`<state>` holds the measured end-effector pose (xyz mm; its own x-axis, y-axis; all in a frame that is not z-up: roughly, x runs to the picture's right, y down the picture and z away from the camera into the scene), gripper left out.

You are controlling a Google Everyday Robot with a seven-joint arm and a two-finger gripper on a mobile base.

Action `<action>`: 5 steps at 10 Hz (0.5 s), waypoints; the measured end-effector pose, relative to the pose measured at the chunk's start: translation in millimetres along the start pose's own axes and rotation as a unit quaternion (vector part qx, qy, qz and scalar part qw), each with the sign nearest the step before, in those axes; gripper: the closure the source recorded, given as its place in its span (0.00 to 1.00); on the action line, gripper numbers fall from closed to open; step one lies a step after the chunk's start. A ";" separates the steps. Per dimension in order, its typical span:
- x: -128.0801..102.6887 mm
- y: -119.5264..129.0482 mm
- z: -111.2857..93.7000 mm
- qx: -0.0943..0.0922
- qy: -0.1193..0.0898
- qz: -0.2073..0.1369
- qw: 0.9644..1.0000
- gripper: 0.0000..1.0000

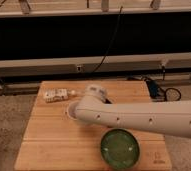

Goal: Place the ceramic cup in the ceramic bowl

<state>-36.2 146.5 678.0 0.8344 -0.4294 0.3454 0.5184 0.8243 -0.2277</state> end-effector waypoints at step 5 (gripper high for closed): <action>31.6 84.5 -49.0 -0.007 0.023 0.044 0.999 1.00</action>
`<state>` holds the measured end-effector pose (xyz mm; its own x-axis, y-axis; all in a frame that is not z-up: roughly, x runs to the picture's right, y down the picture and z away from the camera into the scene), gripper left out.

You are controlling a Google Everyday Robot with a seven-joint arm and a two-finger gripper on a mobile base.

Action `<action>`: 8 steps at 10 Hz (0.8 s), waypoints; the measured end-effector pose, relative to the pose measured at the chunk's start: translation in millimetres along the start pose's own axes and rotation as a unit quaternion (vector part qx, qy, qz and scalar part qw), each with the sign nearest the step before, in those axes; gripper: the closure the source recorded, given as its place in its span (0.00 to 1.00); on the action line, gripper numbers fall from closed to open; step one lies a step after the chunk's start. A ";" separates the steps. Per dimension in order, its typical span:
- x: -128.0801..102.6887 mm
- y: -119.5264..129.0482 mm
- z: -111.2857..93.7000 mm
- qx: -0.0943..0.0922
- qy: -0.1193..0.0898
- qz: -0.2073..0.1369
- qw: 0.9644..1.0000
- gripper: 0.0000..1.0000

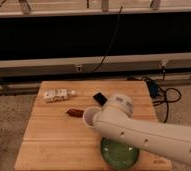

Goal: Place the ceramic cup in the ceramic bowl

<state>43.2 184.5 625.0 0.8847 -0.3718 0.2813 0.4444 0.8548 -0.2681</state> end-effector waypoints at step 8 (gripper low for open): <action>65.6 87.8 37.3 -0.027 0.020 0.094 0.995 0.32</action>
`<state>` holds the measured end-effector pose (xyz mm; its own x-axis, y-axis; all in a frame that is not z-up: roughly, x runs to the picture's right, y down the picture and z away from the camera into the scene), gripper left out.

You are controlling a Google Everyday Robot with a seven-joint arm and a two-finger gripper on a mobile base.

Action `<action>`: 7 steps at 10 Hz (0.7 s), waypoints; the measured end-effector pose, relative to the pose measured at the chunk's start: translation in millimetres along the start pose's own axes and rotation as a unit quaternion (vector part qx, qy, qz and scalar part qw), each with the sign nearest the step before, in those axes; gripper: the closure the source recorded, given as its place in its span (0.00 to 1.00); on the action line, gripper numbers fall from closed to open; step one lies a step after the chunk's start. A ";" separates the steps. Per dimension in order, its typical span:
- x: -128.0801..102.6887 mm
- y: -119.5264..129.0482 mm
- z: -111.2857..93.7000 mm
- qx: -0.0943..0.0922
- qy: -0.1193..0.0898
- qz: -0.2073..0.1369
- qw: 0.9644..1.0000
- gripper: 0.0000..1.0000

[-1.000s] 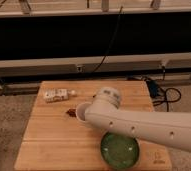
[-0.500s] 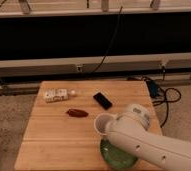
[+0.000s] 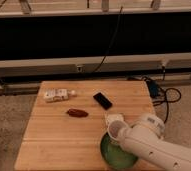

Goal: Place the ceramic cup in the ceramic bowl

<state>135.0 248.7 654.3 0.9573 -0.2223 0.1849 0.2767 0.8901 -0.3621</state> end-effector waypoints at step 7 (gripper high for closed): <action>10.1 15.5 24.8 0.007 -0.003 0.013 1.000 0.20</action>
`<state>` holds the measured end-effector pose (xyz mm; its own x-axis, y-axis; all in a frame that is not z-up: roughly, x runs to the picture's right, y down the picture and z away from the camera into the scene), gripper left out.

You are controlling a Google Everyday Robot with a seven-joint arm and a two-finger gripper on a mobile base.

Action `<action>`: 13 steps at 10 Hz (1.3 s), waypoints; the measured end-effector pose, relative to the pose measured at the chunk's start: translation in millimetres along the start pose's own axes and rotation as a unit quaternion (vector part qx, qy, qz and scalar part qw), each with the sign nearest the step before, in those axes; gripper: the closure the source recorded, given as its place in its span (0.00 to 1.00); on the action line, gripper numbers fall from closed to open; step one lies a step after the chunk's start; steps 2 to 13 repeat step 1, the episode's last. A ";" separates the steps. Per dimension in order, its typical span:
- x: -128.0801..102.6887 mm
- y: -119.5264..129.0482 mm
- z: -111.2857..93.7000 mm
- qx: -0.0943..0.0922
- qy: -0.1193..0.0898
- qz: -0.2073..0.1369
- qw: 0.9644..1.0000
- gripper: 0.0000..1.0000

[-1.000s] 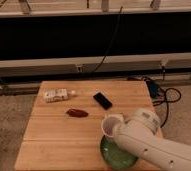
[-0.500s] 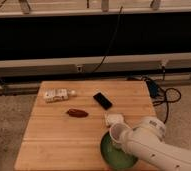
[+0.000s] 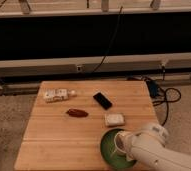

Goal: Place the ceramic cup in the ceramic bowl

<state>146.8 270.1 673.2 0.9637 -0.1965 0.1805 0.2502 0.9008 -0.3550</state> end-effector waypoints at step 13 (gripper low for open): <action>0.7 -1.8 -2.4 0.003 0.001 -0.002 1.000 0.20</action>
